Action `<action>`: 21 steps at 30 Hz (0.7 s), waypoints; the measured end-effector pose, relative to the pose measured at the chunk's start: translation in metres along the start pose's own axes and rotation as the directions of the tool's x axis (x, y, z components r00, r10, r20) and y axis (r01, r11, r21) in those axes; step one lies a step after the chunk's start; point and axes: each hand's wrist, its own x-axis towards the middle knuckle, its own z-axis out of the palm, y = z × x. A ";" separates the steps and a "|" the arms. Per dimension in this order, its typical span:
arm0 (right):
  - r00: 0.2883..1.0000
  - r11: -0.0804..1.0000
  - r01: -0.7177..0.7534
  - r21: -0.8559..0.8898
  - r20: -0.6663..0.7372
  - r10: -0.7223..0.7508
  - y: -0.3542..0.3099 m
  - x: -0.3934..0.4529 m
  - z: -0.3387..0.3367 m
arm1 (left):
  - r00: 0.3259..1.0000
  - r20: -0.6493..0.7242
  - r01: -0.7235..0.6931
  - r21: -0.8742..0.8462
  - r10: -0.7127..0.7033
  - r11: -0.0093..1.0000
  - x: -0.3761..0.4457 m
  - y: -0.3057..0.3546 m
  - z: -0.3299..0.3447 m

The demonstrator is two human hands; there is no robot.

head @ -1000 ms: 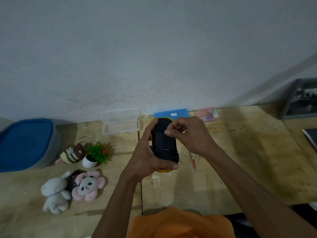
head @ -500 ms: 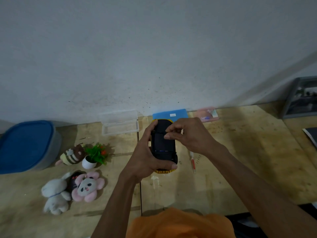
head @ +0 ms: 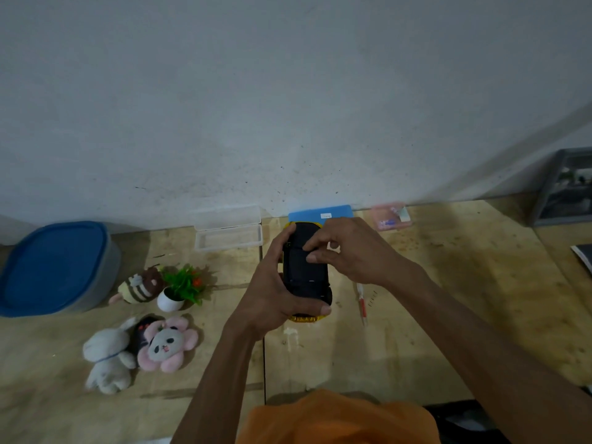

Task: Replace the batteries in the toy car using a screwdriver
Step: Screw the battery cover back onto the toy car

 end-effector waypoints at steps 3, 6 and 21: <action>1.000 1.000 -0.008 -0.023 -0.013 0.008 0.000 -0.004 0.004 | 0.999 -0.033 0.008 -0.051 -0.009 0.999 -0.002 -0.001 -0.001; 1.000 1.000 -0.015 0.007 -0.026 0.015 0.000 -0.006 0.007 | 1.000 -0.029 0.007 -0.038 -0.008 0.999 -0.002 0.001 -0.003; 1.000 1.000 -0.011 -0.023 -0.013 0.011 -0.004 -0.003 0.007 | 1.000 -0.021 0.011 -0.071 -0.012 0.997 -0.002 0.000 0.000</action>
